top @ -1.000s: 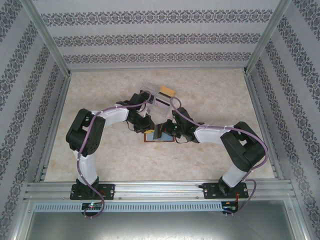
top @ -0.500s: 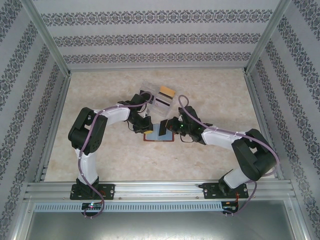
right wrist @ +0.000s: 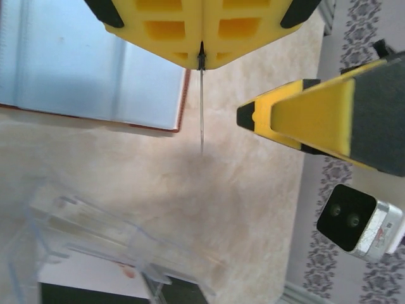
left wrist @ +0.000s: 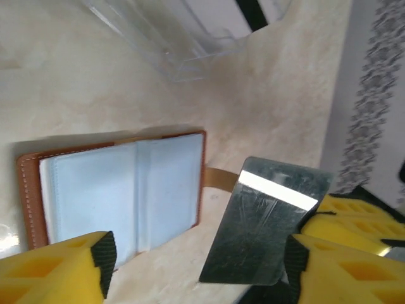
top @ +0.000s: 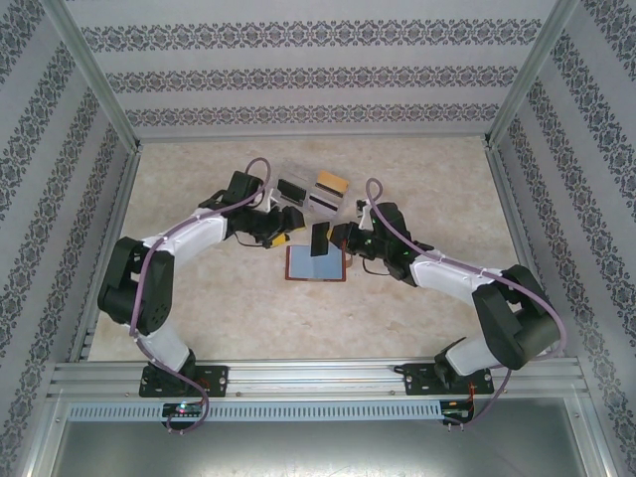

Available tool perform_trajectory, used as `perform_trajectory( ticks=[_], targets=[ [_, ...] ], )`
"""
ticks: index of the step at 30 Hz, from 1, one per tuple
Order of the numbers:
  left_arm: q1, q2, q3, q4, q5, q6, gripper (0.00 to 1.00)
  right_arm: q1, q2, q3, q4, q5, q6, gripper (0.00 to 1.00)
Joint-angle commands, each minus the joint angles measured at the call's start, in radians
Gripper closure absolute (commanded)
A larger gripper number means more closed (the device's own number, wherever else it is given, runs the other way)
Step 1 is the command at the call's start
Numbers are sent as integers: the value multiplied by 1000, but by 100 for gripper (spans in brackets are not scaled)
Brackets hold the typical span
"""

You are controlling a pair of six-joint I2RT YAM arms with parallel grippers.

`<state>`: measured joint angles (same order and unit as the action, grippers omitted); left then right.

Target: Take the credit cards out of the card holder

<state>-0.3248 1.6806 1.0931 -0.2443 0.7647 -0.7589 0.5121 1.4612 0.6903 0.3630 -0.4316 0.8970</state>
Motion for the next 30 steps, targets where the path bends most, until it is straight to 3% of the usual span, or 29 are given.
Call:
perform_trajectory(
  ticks=[1,7,14,22,30],
  targets=[
    [17,-21,-64,202,139,-93,21,-15,15,-10,126,-95,41,100],
    [19,-15,-89,344,284,-186,16,-39,57,22,205,-194,109,100],
    [19,-10,-98,456,340,-245,26,-55,91,43,284,-265,181,100],
    [19,-4,-95,491,353,-273,54,-66,111,48,351,-290,233,100],
    [19,-9,-103,541,338,-313,95,-75,111,32,379,-302,269,98]
  ],
)
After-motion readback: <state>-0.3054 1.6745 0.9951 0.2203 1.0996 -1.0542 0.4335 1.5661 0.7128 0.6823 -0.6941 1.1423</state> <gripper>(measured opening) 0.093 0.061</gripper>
